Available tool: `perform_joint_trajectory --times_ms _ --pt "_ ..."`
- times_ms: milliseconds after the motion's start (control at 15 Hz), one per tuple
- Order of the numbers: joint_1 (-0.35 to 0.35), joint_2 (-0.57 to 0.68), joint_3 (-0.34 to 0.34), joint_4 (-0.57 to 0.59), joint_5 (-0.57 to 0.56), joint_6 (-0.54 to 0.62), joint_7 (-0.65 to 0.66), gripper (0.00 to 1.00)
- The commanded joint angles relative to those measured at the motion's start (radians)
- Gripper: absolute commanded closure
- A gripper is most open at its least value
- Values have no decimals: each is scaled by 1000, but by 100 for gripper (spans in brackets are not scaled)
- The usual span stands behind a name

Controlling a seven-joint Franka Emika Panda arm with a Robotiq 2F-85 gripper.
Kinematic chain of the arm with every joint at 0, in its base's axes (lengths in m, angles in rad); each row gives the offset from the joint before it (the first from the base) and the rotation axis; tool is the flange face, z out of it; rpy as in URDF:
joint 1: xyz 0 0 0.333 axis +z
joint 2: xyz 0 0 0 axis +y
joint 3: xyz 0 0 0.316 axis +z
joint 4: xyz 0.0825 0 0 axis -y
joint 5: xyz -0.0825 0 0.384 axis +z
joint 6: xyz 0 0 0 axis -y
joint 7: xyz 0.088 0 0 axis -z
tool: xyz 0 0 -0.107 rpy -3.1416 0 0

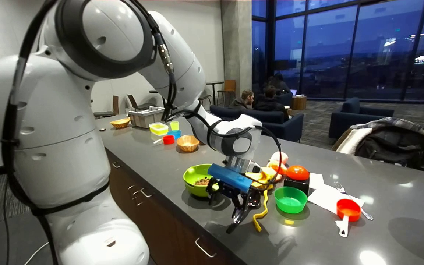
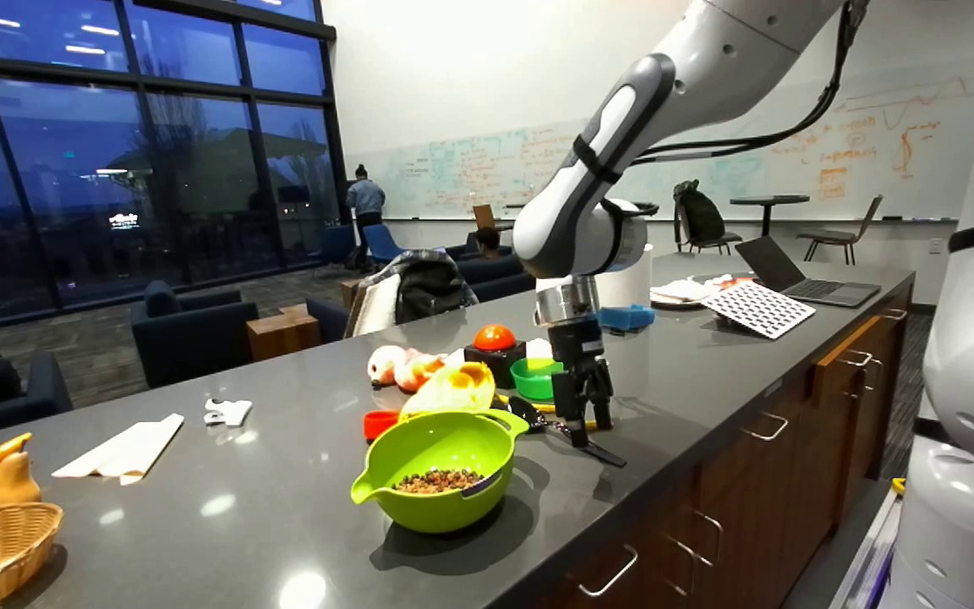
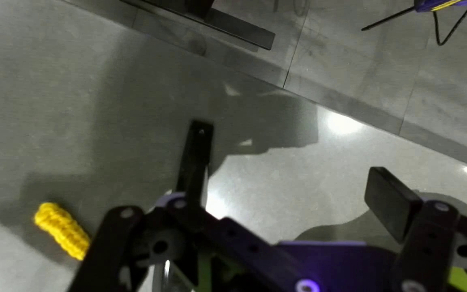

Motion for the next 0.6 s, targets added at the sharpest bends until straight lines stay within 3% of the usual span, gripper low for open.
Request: perform_joint_trajectory --times_ms 0,533 --pt "-8 59 13 12 24 47 -47 0" --pt "-11 138 42 28 -71 148 -44 0"
